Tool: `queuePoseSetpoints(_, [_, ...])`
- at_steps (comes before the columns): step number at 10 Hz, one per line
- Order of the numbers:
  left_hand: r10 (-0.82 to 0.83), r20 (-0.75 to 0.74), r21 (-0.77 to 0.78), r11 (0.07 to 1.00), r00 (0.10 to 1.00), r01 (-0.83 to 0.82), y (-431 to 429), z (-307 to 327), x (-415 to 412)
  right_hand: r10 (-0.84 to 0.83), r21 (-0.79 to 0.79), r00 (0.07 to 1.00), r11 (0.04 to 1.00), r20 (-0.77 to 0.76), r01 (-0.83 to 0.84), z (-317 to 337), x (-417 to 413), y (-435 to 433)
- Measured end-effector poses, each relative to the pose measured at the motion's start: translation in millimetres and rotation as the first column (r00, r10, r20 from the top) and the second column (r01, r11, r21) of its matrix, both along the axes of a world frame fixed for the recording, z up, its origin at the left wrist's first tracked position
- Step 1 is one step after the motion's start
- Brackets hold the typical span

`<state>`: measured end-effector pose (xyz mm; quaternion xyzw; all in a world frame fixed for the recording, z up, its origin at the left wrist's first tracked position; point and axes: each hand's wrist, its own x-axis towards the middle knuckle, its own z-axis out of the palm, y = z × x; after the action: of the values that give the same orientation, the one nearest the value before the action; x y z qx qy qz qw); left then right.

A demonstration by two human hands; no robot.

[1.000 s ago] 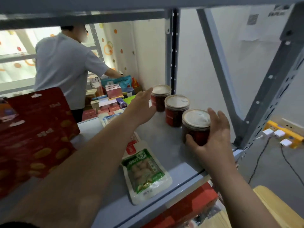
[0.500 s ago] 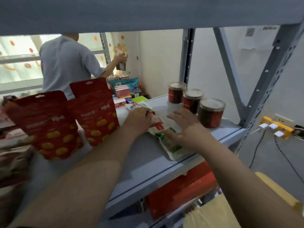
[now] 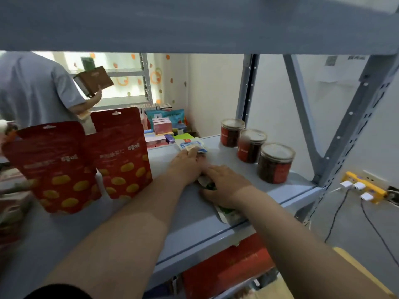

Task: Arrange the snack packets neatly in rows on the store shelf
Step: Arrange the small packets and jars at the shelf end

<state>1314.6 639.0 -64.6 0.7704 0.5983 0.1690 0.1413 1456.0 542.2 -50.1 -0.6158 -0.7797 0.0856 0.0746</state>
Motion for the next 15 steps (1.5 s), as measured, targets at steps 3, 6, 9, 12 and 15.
queuePoseSetpoints(3, [0.031, -0.02, 0.015, 0.999, 0.999, -0.03, 30.5, -3.6, 11.5, -0.021, 0.005, 1.0, 1.0, -0.016, 0.021, -9.3, 28.3, 28.9])
queuePoseSetpoints(6, [-0.042, -0.098, 0.022, 0.999, 0.994, 0.044, 52.7, -0.4, 7.5, 0.055, 0.045, 0.998, 0.998, -0.025, -0.054, -8.0, 29.1, 35.6])
queuePoseSetpoints(9, [-0.026, -0.196, -0.004, 1.0, 0.98, 0.026, 51.0, 6.1, -1.0, 0.065, -0.023, 0.998, 0.998, -0.025, -0.066, -1.1, 31.5, 44.1])
queuePoseSetpoints(12, [-0.06, -0.334, 0.062, 0.994, 0.941, 0.085, 59.9, 7.4, 1.9, 0.049, -0.005, 0.996, 0.999, -0.068, -0.05, 7.5, 33.8, 39.7])
queuePoseSetpoints(15, [-0.119, -0.196, 0.214, 0.964, 0.973, 0.161, 16.7, 27.9, 7.0, -0.061, -0.034, 0.993, 0.998, -0.098, 0.058, 13.7, 46.0, 2.4])
